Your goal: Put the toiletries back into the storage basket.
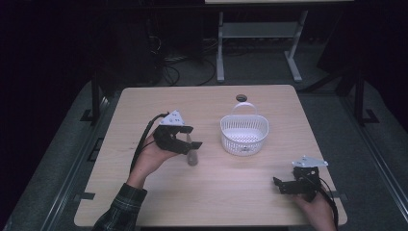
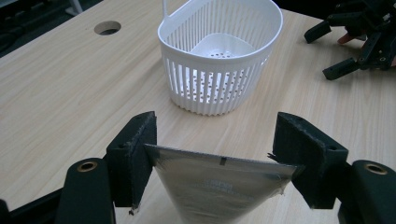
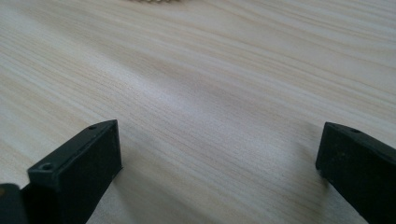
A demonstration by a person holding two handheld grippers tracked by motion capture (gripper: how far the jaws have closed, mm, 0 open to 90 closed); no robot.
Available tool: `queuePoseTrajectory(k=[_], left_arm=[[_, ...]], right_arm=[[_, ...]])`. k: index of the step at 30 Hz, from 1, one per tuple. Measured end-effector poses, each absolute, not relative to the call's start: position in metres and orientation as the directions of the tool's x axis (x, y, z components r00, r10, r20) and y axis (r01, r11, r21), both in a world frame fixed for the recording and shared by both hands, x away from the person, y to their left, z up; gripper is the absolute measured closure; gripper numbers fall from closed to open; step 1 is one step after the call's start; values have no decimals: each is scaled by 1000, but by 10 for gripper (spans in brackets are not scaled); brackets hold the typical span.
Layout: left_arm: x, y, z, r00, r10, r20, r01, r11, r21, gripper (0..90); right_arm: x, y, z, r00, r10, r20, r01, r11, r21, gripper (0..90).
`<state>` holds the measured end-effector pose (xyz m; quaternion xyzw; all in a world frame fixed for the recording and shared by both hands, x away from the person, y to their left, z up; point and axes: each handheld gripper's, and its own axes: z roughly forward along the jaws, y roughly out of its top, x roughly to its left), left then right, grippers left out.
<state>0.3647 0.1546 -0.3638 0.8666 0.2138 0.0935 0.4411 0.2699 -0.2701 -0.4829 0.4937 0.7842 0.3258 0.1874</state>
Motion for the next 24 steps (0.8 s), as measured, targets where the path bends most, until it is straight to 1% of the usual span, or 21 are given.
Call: queuePoseTrajectory(k=[10,24], left_arm=[[365,154,-344,891,453,8,260,-525,811,302],[367,151,-324,894,448,8,250,-512,822,302]], right_arm=[[270,-270,-483,-443,896,27,652,301,696,0],[270,-270,-483,-443,896,28,652,300,697,0]])
